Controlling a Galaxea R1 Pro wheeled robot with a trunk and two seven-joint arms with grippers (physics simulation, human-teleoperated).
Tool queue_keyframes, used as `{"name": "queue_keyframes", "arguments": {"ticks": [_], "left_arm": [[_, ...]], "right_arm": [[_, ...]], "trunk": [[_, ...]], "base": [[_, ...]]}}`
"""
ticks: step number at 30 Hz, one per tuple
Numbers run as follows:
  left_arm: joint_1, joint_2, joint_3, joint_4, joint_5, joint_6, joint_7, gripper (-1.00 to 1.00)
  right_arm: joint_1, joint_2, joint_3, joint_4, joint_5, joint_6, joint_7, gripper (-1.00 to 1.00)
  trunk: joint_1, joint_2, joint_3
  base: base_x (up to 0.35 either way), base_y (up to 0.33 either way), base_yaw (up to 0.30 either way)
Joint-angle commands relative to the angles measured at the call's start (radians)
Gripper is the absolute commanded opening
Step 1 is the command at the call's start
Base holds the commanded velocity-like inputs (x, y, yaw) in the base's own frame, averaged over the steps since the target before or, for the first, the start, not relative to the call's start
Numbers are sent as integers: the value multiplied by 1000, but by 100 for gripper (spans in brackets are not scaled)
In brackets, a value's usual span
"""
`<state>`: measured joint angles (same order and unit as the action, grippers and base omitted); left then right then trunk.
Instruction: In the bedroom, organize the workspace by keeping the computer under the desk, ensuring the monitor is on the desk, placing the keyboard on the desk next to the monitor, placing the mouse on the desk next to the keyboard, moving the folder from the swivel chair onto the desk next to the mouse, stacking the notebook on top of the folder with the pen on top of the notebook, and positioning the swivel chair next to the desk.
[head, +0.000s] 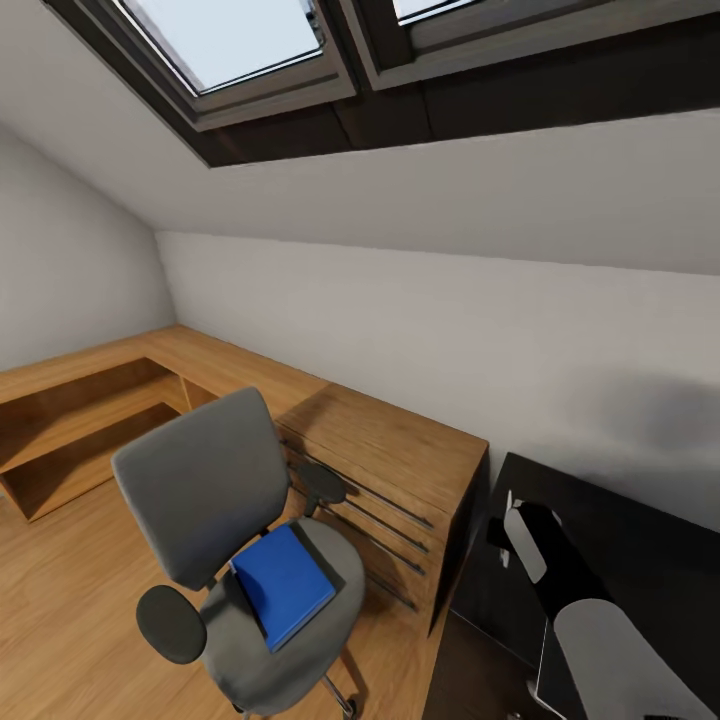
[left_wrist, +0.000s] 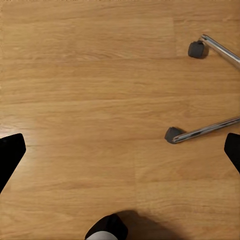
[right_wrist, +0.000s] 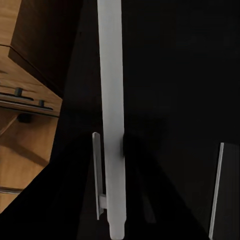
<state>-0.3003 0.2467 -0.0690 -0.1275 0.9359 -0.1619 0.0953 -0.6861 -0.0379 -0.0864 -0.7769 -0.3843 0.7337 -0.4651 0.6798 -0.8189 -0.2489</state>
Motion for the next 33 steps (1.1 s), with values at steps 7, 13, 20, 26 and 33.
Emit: {"name": "queue_keyframes", "arguments": {"ticks": [7, 13, 20, 26, 33], "left_arm": [[0, 0, -7, -1, 4, -2, 6, 100], [0, 1, -6, -1, 6, -2, 6, 100], [0, 4, -5, 0, 7, -2, 5, 100], [0, 5, -5, -1, 7, -2, 3, 100], [0, 5, -4, 0, 7, -2, 2, 100]], "right_arm": [[-36, -10, 0, 91, -12, -52, -9, -100], [-62, -31, 0, 166, -12, -118, -9, -100], [-64, -30, 0, 209, -12, -140, -8, -100], [-64, -30, 1, 229, -14, -164, -8, -100], [-64, -28, 3, 239, -14, -174, -2, -100]], "trunk": [[0, -1, -1], [0, -1, -1], [0, -1, -1], [0, -1, -1], [0, -1, -1]], "base": [[0, 0, 0], [0, 0, 0], [0, 0, 0], [0, 0, 0], [0, 0, 0]]}}
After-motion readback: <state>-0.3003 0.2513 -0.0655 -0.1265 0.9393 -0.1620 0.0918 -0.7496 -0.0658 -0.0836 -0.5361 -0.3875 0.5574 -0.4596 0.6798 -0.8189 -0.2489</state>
